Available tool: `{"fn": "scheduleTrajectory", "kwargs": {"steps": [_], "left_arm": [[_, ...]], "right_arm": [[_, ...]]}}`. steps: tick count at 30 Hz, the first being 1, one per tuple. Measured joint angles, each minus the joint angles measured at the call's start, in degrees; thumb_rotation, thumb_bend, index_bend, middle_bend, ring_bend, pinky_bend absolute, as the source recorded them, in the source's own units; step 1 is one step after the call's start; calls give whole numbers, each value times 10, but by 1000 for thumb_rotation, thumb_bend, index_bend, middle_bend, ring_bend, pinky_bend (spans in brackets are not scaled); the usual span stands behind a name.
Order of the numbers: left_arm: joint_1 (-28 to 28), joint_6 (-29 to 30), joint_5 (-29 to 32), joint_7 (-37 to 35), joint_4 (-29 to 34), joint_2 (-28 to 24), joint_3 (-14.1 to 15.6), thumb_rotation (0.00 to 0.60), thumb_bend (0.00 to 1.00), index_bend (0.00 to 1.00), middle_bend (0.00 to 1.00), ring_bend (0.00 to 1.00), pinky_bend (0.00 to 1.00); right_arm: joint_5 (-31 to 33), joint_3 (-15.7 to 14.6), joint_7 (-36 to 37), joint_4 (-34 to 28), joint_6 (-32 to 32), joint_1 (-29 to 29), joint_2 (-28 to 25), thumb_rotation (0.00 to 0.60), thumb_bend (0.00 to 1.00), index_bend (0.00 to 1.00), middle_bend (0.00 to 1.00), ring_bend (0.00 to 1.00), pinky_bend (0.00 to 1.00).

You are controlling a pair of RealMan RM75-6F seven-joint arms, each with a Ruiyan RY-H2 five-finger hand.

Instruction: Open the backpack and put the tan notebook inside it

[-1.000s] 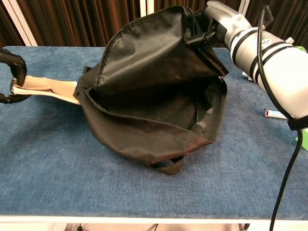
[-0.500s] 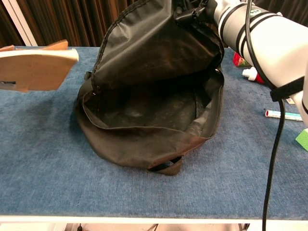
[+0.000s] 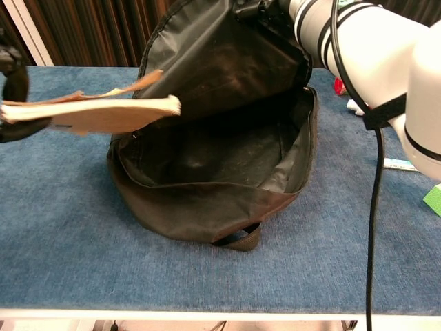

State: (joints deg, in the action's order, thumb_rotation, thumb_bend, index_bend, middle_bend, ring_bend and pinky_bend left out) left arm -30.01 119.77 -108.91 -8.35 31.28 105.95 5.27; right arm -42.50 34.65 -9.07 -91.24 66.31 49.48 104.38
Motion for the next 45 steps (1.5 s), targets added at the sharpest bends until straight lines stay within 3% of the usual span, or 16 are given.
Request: {"fn": "scheduleTrajectory", "kwargs": {"steps": [11, 19, 27, 37, 45], "left_arm": [[-51, 6, -43, 49, 56, 3, -2, 600, 321, 754, 722, 594, 594], [-79, -11, -55, 61, 61, 20, -10, 600, 318, 753, 722, 594, 597], [-100, -39, -49, 39, 22, 60, -19, 600, 315, 753, 722, 594, 601], [-105, -59, -65, 24, -29, 100, 16, 600, 317, 753, 722, 594, 605], [-118, -58, -64, 30, -54, 122, 17, 600, 321, 752, 720, 594, 614]], "right_arm": [[4, 17, 25, 12, 1, 25, 22, 600, 629, 642, 526, 411, 233], [-3, 21, 44, 6, 1, 33, 27, 600, 628, 642, 526, 411, 233], [-6, 18, 59, -6, 1, 25, 18, 600, 628, 641, 526, 411, 233], [-6, 17, 66, 2, 5, 28, 18, 600, 629, 641, 526, 411, 233], [-3, 16, 77, 5, 2, 27, 20, 600, 629, 641, 526, 411, 233]]}}
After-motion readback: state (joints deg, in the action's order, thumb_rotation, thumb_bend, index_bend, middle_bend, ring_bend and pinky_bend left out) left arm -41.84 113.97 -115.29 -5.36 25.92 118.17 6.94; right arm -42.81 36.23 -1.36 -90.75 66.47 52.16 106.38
